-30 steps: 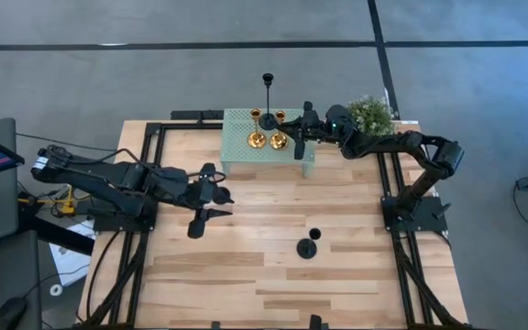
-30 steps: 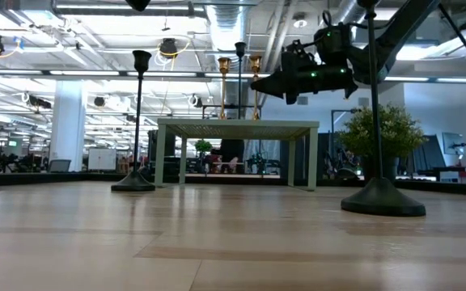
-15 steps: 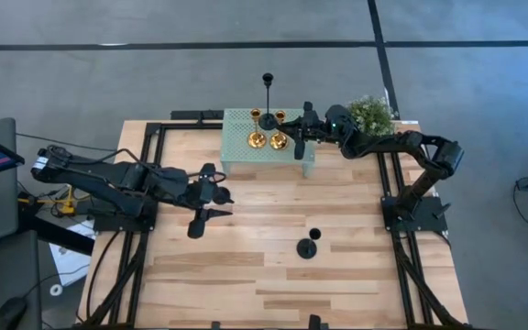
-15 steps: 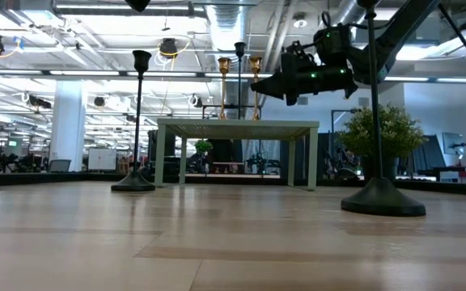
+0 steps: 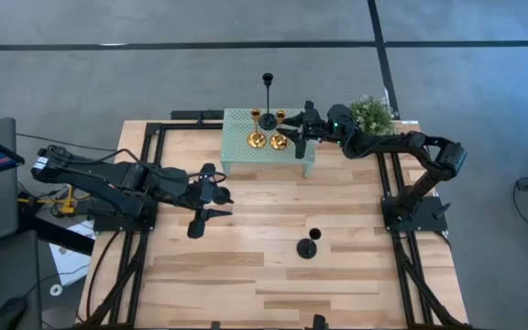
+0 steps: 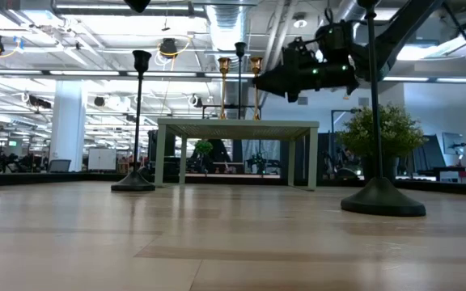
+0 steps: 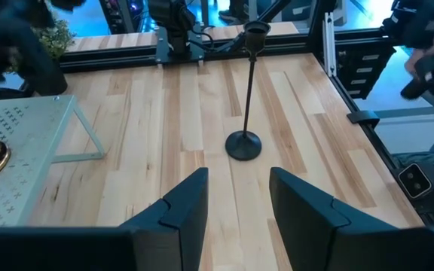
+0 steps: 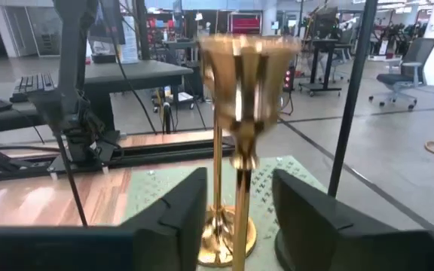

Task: Pick & Place candle stick holders
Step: Put the bottom black candle holder on the shelf

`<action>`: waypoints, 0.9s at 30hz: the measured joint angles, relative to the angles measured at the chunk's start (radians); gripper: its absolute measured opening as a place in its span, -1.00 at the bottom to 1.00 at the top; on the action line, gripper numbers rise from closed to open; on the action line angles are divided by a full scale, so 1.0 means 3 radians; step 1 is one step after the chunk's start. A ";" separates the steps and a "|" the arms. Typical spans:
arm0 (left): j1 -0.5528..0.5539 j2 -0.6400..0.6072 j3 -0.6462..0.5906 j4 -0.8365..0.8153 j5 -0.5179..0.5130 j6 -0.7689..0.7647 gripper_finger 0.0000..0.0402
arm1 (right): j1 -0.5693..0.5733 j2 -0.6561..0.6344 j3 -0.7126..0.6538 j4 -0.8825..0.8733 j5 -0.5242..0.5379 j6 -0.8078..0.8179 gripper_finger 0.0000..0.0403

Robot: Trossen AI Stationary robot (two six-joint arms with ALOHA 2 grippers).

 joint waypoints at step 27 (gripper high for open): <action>-0.0001 0.0001 -0.0001 -0.0055 0.0001 -0.0082 -0.29 | 0.0291 -0.2820 0.0003 -0.3677 0.0000 -0.0351 -0.27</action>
